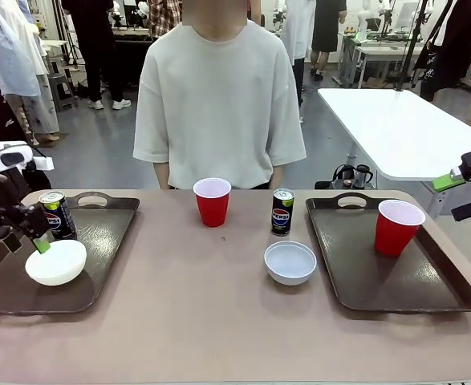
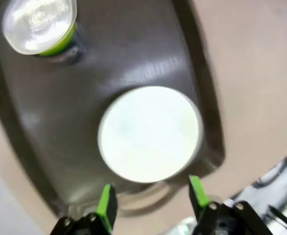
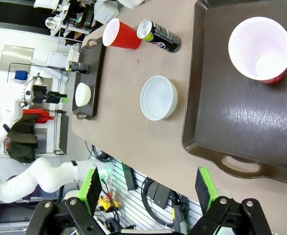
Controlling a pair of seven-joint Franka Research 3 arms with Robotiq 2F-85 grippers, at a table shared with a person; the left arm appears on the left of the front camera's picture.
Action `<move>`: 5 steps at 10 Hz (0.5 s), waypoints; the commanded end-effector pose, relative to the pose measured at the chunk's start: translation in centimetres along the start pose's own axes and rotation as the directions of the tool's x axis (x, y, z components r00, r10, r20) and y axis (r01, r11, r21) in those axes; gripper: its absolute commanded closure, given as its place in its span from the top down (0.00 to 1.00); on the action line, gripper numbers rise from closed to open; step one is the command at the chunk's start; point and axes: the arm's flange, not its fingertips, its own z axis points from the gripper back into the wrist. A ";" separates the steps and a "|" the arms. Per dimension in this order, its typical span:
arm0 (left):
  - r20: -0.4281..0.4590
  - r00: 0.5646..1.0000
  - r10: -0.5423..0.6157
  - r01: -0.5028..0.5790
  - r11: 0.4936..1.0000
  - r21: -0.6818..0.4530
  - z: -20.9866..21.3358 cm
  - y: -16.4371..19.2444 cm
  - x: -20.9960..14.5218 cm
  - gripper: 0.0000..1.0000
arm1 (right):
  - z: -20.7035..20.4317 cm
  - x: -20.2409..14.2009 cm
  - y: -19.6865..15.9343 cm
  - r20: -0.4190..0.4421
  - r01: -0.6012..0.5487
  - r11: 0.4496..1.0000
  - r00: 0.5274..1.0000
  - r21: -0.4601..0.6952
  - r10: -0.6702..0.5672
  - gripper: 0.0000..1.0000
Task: Prepare tableware on both trays.
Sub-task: Pick up a Picnic Bowl from the table and place it on a Handle tray.
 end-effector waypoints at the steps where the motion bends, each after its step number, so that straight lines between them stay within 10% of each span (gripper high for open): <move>1: 0.023 0.999 -0.042 0.046 0.975 -0.216 3.8 -1.0 -1.3 0.95 | -0.1 0.2 -0.1 0.006 -0.006 1.000 1.000 0.028 0.006 1.00; 5: 0.239 0.971 -0.002 0.155 0.768 -0.622 10.0 0.2 -5.2 0.95 | -0.1 0.2 -0.1 0.006 -0.006 1.000 1.000 0.028 0.006 1.00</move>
